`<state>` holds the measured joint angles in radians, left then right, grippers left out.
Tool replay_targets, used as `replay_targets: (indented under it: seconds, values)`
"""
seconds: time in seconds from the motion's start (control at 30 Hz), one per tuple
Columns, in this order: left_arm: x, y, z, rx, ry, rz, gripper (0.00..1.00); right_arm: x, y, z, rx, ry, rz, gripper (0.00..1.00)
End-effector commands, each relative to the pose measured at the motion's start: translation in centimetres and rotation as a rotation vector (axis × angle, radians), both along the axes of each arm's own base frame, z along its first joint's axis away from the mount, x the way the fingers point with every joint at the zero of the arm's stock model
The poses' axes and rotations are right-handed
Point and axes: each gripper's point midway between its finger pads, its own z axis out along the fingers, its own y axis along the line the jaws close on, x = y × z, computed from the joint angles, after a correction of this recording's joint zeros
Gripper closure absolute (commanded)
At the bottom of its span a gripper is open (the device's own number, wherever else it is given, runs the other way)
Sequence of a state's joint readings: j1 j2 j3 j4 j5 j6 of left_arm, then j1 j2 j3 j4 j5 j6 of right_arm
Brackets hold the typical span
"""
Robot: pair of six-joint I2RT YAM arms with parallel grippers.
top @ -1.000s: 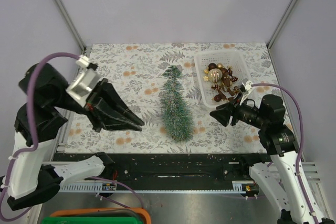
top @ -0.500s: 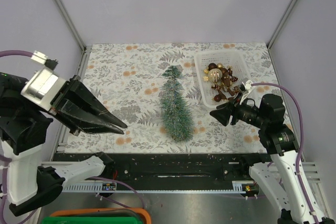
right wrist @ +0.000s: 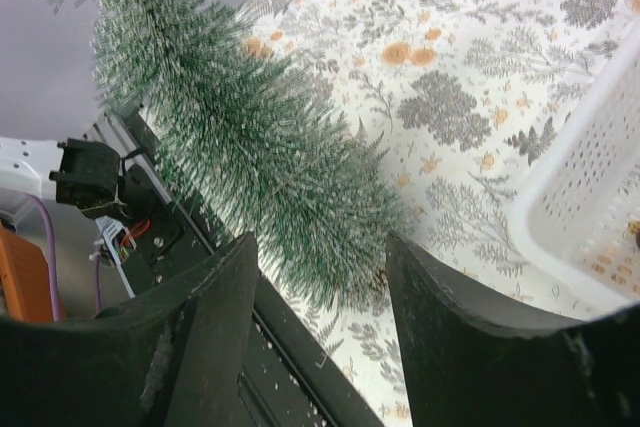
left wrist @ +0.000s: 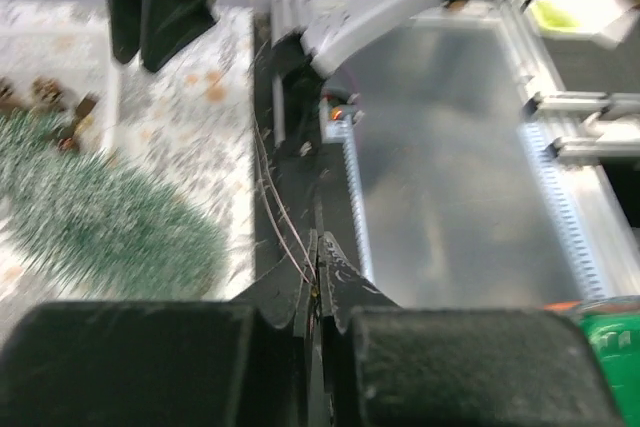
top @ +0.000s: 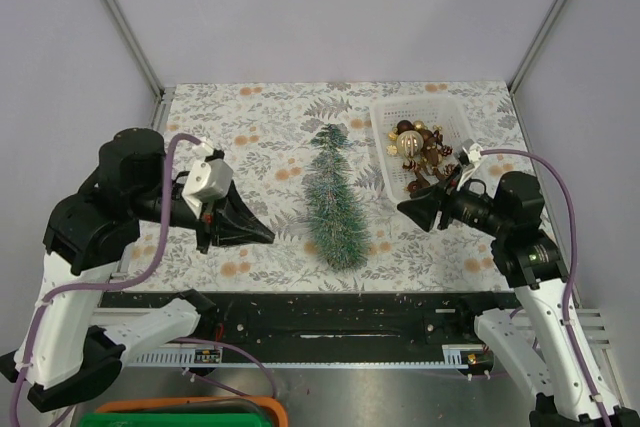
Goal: Decorate the small christmas tree
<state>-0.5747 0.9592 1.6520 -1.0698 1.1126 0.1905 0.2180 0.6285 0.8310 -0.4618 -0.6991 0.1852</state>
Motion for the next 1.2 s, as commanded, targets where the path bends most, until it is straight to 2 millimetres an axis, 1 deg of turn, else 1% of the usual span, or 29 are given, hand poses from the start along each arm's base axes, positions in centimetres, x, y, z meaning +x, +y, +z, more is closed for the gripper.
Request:
replay_targets:
  seconds: [0.0,0.1,0.23,0.3,0.4,0.43,0.47,0.53,0.63,0.8,0.83,0.97,1.1,1.17]
  values:
    - [2.2,2.4,-5.3,0.224,-0.207,0.078,0.96,0.8,1.0,3.8,0.071,-0.114,0.042,0.38]
    - [2.8,3.2,-7.1,0.264,-0.271,0.109,0.96,1.4,1.7,3.9,0.107,-0.106,0.067,0.38]
    - [3.1,4.3,-8.7,0.303,-0.321,0.153,0.95,1.6,3.1,3.7,0.139,-0.090,0.115,0.38]
    - [3.3,4.7,-9.6,0.329,-0.328,0.166,0.96,1.4,4.5,2.9,0.123,-0.073,0.140,0.37]
    - [3.5,5.0,-10.4,0.344,-0.343,0.175,0.96,0.8,7.1,0.4,0.039,-0.033,0.171,0.37]
    - [3.6,5.1,-10.5,0.346,-0.349,0.184,0.96,1.0,7.8,-0.7,0.001,-0.008,0.162,0.38]
    - [3.7,5.1,-10.7,0.349,-0.351,0.188,0.96,1.4,7.9,-1.3,-0.024,0.004,0.134,0.39]
    - [3.8,5.3,-11.1,0.361,-0.359,0.193,0.96,2.1,7.4,-2.5,-0.063,0.034,0.073,0.43]
    - [4.0,5.7,-11.3,0.373,-0.386,0.208,0.96,2.9,5.8,-3.3,-0.107,0.038,-0.030,0.45]
    - [4.1,6.0,-11.2,0.377,-0.422,0.214,0.96,2.4,4.1,-2.7,-0.109,0.003,-0.088,0.44]
    - [4.1,6.1,-11.3,0.380,-0.420,0.215,0.96,2.2,4.0,-2.6,-0.107,0.000,-0.088,0.44]
    - [4.1,6.2,-11.4,0.384,-0.429,0.216,0.96,1.9,3.9,-3.1,-0.115,0.021,-0.087,0.42]
    - [4.0,6.3,-11.4,0.385,-0.432,0.219,0.96,2.1,4.0,-4.1,-0.126,0.049,-0.093,0.42]
    - [4.0,6.4,-11.4,0.385,-0.436,0.224,0.96,2.2,4.4,-4.7,-0.122,0.070,-0.083,0.42]
